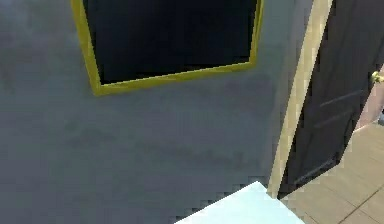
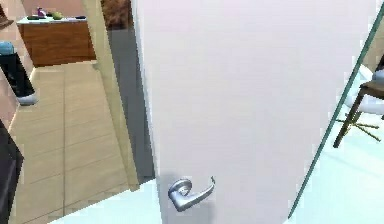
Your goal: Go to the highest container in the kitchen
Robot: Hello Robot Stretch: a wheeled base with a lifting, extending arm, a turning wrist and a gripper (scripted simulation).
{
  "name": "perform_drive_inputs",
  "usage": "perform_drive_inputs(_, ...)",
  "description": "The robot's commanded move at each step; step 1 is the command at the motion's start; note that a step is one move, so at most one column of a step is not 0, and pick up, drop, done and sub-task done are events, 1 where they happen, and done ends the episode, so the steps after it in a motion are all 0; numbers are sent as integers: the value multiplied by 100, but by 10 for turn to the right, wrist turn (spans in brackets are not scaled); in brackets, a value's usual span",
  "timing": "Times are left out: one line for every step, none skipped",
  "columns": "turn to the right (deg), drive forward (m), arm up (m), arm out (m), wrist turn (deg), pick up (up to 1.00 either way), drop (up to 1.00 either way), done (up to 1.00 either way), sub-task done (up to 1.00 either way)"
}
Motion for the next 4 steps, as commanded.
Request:
perform_drive_inputs(0, 35, 0, 0, 0, 0, 0, 0, 0)
perform_drive_inputs(450, 0, 0, 0, 0, 0, 0, 0, 0)
perform_drive_inputs(150, 0, 0, 0, 0, 0, 0, 0, 0)
perform_drive_inputs(0, 100, 0, 0, 0, 0, 0, 0, 0)
